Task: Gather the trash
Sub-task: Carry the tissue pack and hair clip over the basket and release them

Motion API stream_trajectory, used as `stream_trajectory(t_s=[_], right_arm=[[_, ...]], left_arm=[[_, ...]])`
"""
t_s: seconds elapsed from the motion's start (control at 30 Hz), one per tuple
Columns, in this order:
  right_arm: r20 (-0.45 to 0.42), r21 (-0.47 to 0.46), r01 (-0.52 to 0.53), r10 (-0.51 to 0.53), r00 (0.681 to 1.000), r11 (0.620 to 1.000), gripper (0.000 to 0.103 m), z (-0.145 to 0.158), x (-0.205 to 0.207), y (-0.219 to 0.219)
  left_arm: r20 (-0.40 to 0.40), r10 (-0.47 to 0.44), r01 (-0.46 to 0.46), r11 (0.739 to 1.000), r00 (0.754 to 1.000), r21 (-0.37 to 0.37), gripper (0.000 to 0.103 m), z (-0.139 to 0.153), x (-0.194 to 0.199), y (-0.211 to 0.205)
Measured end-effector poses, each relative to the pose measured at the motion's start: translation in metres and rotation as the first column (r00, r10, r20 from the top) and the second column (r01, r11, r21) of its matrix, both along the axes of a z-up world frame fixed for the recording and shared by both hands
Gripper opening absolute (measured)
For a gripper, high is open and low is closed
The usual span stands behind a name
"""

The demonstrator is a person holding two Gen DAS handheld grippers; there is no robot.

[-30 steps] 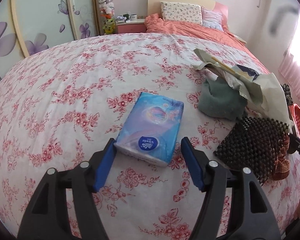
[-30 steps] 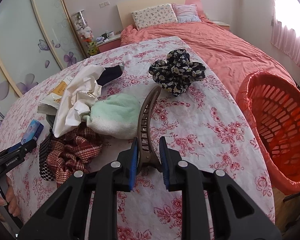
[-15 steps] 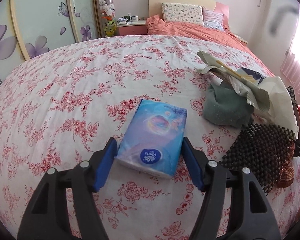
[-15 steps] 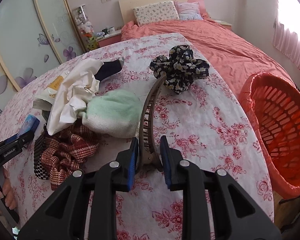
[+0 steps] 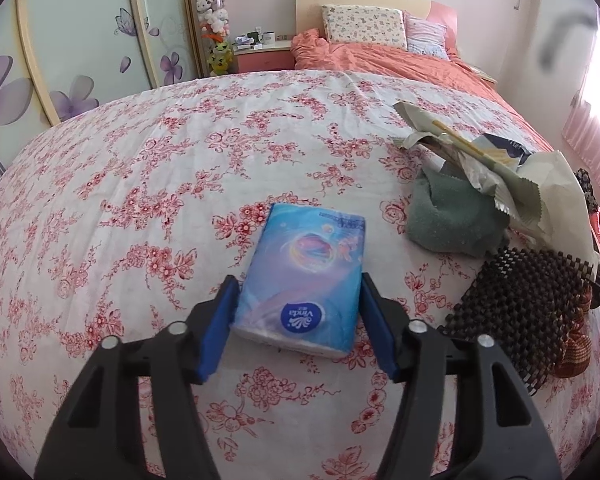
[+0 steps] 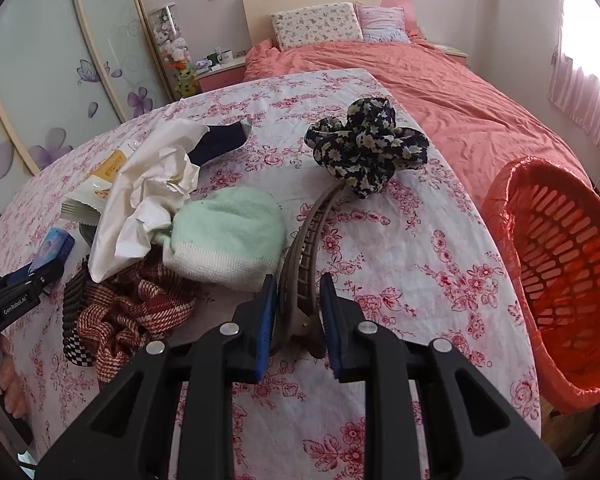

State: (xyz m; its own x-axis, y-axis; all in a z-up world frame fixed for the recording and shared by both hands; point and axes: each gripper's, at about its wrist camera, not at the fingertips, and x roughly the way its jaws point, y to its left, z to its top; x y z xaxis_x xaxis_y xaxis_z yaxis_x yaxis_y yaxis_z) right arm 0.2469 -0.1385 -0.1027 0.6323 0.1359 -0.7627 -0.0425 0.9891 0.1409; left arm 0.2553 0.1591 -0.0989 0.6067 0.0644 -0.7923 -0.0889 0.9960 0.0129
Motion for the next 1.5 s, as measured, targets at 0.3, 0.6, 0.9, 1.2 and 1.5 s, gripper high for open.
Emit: stream_trajectory(t_s=[0.3,0.6,0.9,1.2,1.5], right_arm=[[0.015,-0.039,-0.028,0.029,0.999,0.999,0.022,0.004,0.0,0.007],[0.02,-0.039,-0.034,0.035,0.999,0.999,0.02,0.005,-0.003,0.007],[0.08,-0.038,-0.049,0.051,0.995,0.998,0.02,0.03,-0.019,0.006],[0.163,-0.069,-0.037,0.048,0.985,0.997,0.02,0.062,-0.04,-0.001],[0.222,-0.054,0.014,-0.002,0.975,0.998,0.02,0.084,-0.059,-0.031]], left_arm=[[-0.002,-0.002,0.002,1.0,1.0,0.015,0.054,0.001,0.002,-0.002],[0.014,-0.009,0.009,1.0,1.0,0.017,0.051,0.005,0.004,-0.001],[0.055,-0.012,0.011,0.999,0.998,0.031,0.051,0.028,-0.009,-0.001],[0.135,-0.064,0.059,0.998,0.989,0.038,0.051,0.071,-0.027,-0.032],[0.194,-0.151,0.152,0.988,0.969,0.01,0.051,0.106,-0.041,-0.082]])
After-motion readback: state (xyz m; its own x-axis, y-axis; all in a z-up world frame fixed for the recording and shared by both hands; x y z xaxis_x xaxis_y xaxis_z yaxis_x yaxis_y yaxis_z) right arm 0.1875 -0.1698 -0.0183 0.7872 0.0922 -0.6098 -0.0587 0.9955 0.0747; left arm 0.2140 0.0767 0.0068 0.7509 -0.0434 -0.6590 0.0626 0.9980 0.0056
